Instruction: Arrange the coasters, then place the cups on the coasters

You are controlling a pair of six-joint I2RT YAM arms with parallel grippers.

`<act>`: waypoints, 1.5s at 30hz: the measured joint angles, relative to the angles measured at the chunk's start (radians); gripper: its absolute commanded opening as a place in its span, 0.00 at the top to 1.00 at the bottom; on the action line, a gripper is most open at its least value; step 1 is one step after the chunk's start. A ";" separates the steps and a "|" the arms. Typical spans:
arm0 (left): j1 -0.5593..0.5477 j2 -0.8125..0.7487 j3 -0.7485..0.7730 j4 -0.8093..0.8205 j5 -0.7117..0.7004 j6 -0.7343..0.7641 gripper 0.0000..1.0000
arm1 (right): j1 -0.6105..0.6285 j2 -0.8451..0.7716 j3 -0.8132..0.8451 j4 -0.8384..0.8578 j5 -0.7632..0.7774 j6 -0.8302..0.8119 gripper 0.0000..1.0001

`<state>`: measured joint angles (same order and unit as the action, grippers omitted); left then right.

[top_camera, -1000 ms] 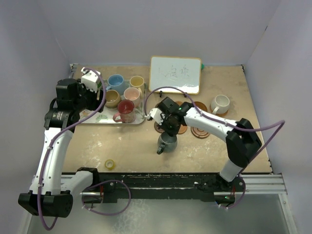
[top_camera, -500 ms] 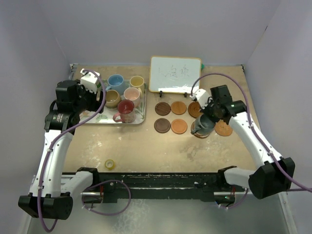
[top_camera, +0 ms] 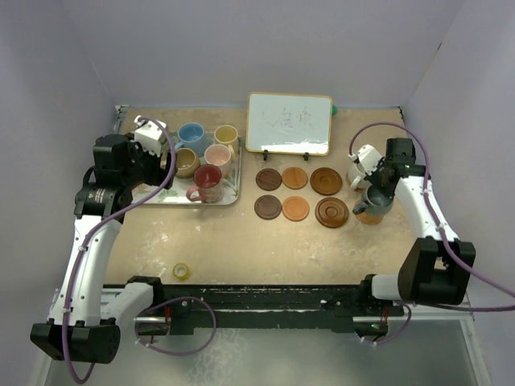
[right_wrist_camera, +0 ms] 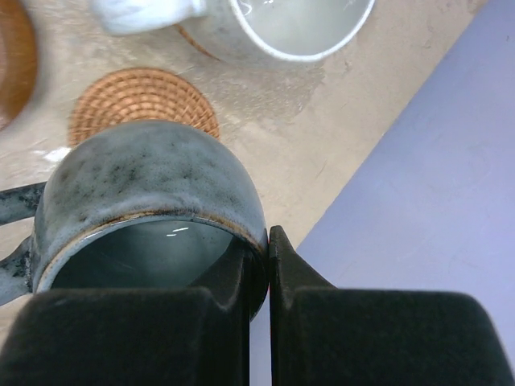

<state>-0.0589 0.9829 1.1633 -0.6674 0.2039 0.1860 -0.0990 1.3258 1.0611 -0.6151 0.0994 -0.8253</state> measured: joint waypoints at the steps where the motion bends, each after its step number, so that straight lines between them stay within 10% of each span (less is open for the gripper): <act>1: 0.000 0.000 -0.002 -0.001 0.002 0.000 0.23 | -0.006 0.018 -0.009 0.025 0.006 -0.013 1.00; 16: 0.000 -0.013 -0.017 0.009 0.012 0.000 0.23 | -0.016 0.135 -0.084 0.250 -0.005 -0.195 1.00; 45: 0.000 -0.031 -0.017 0.008 0.027 0.000 0.23 | -0.040 0.135 -0.085 0.169 -0.095 -0.248 1.00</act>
<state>-0.0589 0.9520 1.1461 -0.6590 0.2310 0.1864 -0.1387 1.4609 0.9756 -0.4461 0.0048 -1.0737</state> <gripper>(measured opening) 0.771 0.049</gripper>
